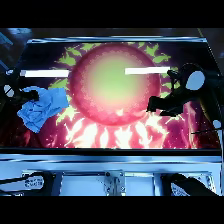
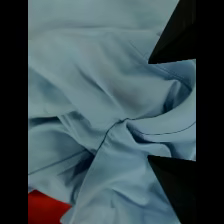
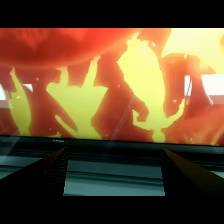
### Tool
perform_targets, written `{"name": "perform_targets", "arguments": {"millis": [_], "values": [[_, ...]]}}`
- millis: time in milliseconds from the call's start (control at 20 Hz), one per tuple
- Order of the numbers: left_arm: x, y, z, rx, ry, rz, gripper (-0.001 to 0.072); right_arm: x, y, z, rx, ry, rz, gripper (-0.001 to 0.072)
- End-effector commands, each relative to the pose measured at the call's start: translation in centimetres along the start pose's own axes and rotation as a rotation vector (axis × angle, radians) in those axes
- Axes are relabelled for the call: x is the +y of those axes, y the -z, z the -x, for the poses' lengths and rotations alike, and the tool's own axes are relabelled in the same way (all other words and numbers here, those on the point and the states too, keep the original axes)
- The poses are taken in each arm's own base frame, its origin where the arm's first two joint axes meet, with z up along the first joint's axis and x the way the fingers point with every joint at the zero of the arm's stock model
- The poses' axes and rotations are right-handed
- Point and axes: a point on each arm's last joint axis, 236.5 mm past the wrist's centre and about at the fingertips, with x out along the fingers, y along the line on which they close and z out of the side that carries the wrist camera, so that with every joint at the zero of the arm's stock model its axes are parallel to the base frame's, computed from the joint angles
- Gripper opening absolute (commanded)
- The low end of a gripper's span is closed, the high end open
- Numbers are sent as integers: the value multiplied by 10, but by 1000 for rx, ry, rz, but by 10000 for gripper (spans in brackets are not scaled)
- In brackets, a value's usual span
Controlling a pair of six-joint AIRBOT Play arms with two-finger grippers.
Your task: Fold the shirts.
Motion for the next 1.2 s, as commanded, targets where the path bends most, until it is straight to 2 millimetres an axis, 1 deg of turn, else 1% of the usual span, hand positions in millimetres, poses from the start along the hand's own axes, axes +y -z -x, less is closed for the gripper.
{"name": "perform_targets", "arguments": {"millis": [0,50,150,200,250,350,400,450,500,550,600,650,700,750,800,850,900,950,1000,1050,1100,1150], "values": [[7,17,-42,136,-5,-23,703,-1,1,-3,-10,53,18,687],[3,21,-51,177,10,-15,703,-2,1,-2,-11,57,15,687],[-8,33,-62,265,59,-41,702,-4,-2,-2,-21,65,16,687],[-10,38,-66,301,66,-49,700,-6,-4,-2,-31,71,17,687],[-10,41,-69,328,66,-49,681,-7,-8,-2,-46,78,18,687],[-10,45,-69,347,67,-45,285,-8,-15,-1,-77,83,20,687],[-13,48,-66,361,79,-35,56,-8,-15,-1,-78,82,20,687],[-18,51,-60,386,100,-26,37,-6,-21,-1,-102,76,27,687],[-28,50,-52,402,144,-19,37,-5,-31,0,-143,70,33,687],[-41,46,-41,399,200,-17,37,-5,-42,2,-193,68,35,687],[-59,37,-24,380,268,-11,37,-4,-46,3,-207,63,35,687],[-80,26,-4,340,339,-12,37,-4,-43,3,-196,68,43,687],[-106,13,25,283,419,-40,37,-9,-36,2,-163,88,78,687],[-132,1,56,221,485,-83,37,-20,-23,1,-104,138,122,681],[-159,-6,88,163,543,-127,37,-36,-9,3,-40,201,150,681],[-188,-7,124,113,601,-177,37,-55,2,7,19,279,177,681],[-216,-2,155,77,657,-230,37,-73,11,13,73,355,207,681],[-246,8,187,49,716,-294,37,-88,18,20,116,420,238,681],[-274,22,214,36,773,-351,38,-101,23,27,153,478,273,681],[-301,41,238,37,823,-401,38,-114,26,34,185,533,307,681],[-328,61,256,46,864,-446,38,-124,27,41,207,579,329,681],[-353,80,268,54,902,-484,38,-132,28,47,228,619,348,681]]}}
